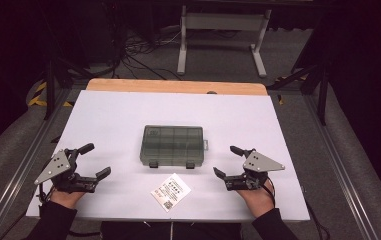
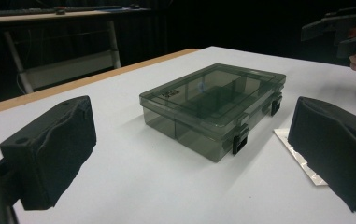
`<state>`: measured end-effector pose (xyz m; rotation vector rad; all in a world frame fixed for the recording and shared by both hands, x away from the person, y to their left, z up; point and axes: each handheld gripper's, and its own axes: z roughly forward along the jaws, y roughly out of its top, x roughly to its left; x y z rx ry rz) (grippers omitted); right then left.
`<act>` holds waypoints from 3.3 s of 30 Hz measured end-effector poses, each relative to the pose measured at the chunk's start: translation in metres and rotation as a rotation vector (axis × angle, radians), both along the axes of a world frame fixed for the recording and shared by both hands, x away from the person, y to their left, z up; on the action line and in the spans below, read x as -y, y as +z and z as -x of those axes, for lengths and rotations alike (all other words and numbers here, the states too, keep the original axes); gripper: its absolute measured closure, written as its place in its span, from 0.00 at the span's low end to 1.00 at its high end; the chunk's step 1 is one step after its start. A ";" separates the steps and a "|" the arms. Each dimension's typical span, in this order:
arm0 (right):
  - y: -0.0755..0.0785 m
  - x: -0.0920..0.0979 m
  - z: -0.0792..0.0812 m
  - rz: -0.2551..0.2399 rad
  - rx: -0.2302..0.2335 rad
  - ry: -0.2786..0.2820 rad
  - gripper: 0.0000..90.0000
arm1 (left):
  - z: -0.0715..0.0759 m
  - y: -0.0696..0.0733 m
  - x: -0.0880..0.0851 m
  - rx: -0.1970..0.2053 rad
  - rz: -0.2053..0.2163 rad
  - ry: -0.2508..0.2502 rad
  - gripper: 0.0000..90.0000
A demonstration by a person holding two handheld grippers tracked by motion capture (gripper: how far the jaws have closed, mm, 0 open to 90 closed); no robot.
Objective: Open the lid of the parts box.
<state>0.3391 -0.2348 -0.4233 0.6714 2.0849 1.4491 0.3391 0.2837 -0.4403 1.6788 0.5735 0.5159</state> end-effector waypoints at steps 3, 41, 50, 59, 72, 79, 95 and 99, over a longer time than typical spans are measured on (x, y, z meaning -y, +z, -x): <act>0.000 -0.001 0.000 0.004 -0.004 0.004 0.12 | 0.000 -0.001 0.001 0.000 -0.006 0.000 0.02; 0.015 -0.037 -0.034 0.055 -0.074 0.063 0.13 | -0.039 0.017 0.036 -0.042 -0.026 -0.039 0.03; 0.018 -0.043 -0.044 0.050 -0.090 0.067 0.13 | -0.052 0.019 0.046 -0.057 -0.017 -0.070 0.03; 0.014 -0.046 -0.048 0.063 -0.108 0.079 0.13 | -0.059 0.018 0.056 -0.039 -0.080 -0.098 0.03; 0.001 -0.048 -0.046 0.202 -0.218 0.119 0.27 | -0.066 0.004 0.056 -0.154 -0.188 -0.178 0.08; -0.007 -0.045 -0.047 0.213 -0.266 0.118 0.31 | -0.068 -0.004 0.061 -0.186 -0.243 -0.188 0.11; -0.018 -0.043 -0.052 0.226 -0.301 0.118 0.52 | -0.070 -0.017 0.068 -0.261 -0.330 -0.212 0.27; -0.017 -0.042 -0.051 0.227 -0.301 0.119 0.64 | -0.069 -0.017 0.068 -0.263 -0.338 -0.224 0.43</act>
